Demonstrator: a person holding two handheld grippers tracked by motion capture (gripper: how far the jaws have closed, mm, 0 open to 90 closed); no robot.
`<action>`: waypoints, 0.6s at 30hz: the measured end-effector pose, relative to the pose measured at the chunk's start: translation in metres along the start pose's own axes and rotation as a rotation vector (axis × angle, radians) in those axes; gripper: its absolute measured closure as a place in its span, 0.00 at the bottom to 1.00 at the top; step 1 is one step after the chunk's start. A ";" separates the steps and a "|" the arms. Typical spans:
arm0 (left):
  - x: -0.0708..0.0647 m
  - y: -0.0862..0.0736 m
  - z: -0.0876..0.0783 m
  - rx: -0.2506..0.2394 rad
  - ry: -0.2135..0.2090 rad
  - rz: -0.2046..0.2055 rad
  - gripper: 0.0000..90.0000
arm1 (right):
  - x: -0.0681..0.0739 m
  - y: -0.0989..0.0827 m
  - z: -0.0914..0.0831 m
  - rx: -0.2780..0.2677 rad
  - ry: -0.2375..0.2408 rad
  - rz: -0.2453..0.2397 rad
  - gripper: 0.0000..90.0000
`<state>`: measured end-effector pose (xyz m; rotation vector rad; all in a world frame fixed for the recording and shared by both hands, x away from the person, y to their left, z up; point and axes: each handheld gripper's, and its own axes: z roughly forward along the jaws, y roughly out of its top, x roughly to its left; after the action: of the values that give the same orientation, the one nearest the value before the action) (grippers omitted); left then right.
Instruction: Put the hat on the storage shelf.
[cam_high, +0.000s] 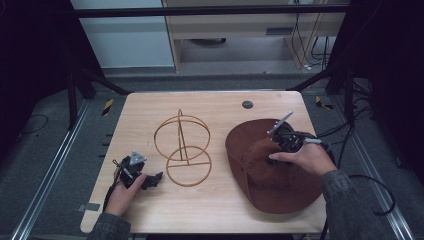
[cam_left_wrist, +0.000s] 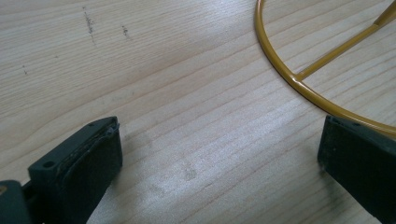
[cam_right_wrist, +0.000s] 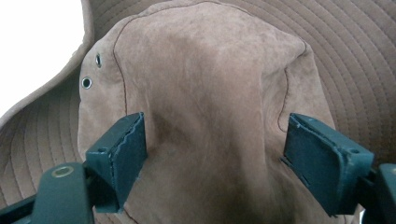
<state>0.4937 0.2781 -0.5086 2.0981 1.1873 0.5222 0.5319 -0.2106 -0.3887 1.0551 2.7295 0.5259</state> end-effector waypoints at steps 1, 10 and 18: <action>0.000 0.000 0.000 0.000 0.000 0.000 0.00 | 0.001 0.001 0.001 0.003 -0.004 -0.003 0.27; 0.000 0.000 0.000 0.000 0.000 -0.001 0.00 | 0.002 0.001 0.003 -0.005 -0.006 -0.032 0.49; 0.000 0.000 0.000 0.000 0.000 -0.001 0.00 | -0.005 0.001 0.003 -0.010 0.038 -0.027 0.98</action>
<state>0.4936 0.2777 -0.5086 2.0972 1.1880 0.5215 0.5370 -0.2126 -0.3907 1.0153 2.7667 0.5607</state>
